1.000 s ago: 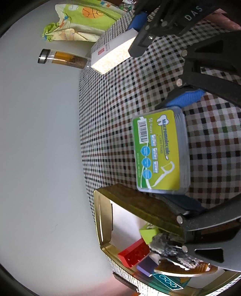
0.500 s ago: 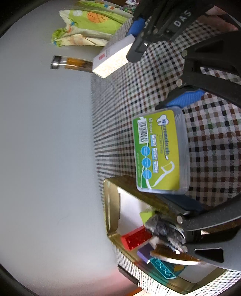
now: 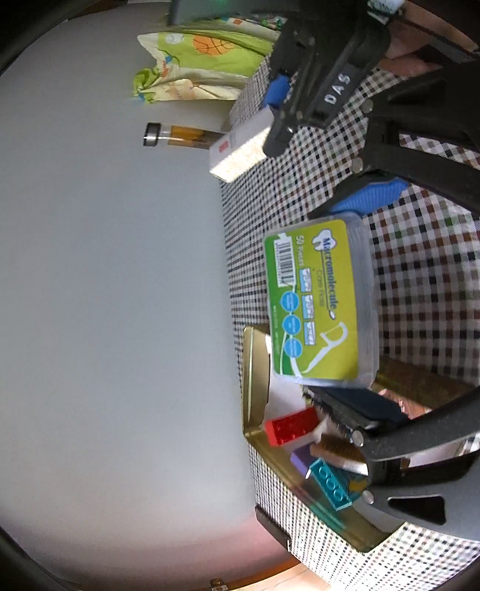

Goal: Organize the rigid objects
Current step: 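Carry the floss box with the left tool while the right tool carries the white box toward the tin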

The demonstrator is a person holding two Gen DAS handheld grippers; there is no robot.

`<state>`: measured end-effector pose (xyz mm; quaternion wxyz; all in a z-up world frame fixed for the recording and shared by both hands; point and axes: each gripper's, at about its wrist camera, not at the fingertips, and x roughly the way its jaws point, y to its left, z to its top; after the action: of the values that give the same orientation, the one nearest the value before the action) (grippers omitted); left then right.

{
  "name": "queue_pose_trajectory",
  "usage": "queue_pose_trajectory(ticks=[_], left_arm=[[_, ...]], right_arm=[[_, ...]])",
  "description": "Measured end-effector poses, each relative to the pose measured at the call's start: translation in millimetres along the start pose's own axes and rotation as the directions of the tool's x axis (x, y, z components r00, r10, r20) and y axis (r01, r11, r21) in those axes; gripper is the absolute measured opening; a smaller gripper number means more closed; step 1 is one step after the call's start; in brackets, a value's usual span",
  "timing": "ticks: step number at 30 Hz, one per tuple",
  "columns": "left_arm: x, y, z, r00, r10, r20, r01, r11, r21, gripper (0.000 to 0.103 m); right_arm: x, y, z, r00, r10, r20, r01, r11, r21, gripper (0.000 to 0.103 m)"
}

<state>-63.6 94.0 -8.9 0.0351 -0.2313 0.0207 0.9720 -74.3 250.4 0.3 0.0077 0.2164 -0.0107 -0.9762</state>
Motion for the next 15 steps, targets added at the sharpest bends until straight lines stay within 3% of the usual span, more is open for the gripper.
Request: queue_pose_trajectory(ticks=[15], left_arm=[[-16,67,10,0.993,0.116,-0.029,-0.117,0.991,-0.065,0.082]], right_arm=[[7,71,26,0.992,0.126,-0.008,-0.126,0.988,-0.094,0.045]])
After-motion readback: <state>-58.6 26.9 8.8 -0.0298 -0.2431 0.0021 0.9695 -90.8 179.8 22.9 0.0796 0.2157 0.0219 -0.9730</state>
